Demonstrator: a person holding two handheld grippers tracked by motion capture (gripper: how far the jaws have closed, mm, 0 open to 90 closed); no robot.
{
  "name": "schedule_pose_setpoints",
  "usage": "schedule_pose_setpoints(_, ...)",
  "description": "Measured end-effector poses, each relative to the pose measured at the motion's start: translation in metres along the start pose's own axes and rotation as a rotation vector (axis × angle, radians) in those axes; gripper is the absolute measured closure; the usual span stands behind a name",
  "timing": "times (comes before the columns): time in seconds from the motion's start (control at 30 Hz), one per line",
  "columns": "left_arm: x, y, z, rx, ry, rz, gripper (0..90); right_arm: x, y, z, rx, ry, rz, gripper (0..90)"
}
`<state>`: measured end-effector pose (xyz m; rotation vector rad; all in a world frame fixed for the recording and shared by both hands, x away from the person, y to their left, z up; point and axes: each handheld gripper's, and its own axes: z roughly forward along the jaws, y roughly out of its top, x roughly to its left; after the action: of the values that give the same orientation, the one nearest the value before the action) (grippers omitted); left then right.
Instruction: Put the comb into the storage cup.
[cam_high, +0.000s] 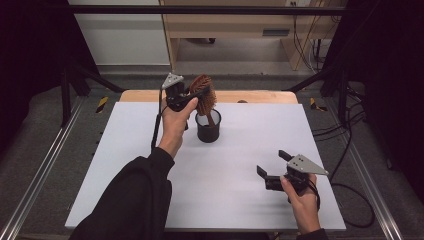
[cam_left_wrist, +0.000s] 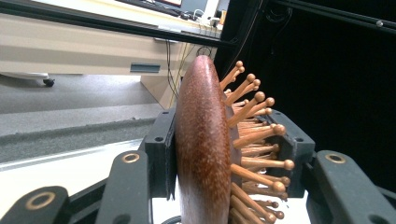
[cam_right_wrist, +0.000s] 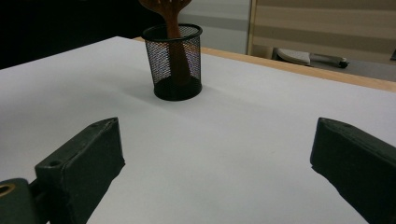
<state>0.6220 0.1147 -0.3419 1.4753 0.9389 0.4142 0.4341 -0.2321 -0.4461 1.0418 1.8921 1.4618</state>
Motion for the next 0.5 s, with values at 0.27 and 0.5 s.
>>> schedule_pose_setpoints(0.27,-0.0002,-0.0030,0.0017,0.008,-0.002,-0.004,50.7,-0.0002,-0.0001,0.0001,-0.001,-0.001,0.002,2.8)
schedule_pose_setpoints(0.5,-0.0017,-0.0045,0.0028,0.018,-0.003,0.001,50.7,-0.0003,-0.0004,0.0002,0.001,-0.002,0.005,2.8)
